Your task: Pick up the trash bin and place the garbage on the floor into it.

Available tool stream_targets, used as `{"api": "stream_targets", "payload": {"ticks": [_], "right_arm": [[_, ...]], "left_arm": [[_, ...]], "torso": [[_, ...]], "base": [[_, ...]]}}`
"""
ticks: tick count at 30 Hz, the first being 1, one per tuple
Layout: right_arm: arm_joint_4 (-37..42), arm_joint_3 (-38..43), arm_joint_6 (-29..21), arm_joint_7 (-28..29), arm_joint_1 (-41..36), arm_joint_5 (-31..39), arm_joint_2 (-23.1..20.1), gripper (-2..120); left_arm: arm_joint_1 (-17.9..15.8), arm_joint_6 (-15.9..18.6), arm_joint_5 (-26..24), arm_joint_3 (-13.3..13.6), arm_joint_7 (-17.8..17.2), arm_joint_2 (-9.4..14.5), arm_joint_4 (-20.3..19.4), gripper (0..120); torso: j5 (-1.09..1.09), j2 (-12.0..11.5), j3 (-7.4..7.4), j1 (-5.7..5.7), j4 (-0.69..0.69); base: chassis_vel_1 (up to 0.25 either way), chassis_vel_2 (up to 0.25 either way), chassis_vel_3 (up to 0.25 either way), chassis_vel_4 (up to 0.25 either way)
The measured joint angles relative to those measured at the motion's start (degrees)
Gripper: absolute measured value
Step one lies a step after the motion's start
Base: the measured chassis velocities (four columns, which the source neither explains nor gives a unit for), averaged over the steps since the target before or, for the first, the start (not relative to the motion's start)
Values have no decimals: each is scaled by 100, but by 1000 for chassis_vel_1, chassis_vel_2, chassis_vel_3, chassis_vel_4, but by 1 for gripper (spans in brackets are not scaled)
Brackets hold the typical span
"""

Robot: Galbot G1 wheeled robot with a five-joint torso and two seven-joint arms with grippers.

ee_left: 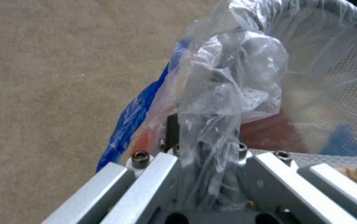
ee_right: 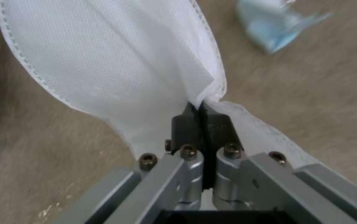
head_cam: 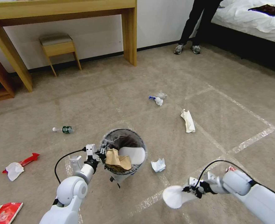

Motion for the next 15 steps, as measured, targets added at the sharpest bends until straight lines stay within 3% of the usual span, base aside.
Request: {"api": "stream_targets", "payload": {"ticks": [5, 15], "right_arm": [[537, 645, 7, 42, -250, 404, -24, 0], [1526, 992, -271, 200, -52, 1646, -13, 0]], "left_arm": [[-35, 20, -147, 43, 64, 104, 41, 1], [98, 16, -183, 45, 165, 260, -102, 1]], "torso": [[0, 0, 0, 0, -1], [0, 0, 0, 0, 1]], "base": [[0, 0, 0, 0], [0, 0, 0, 0]]}}
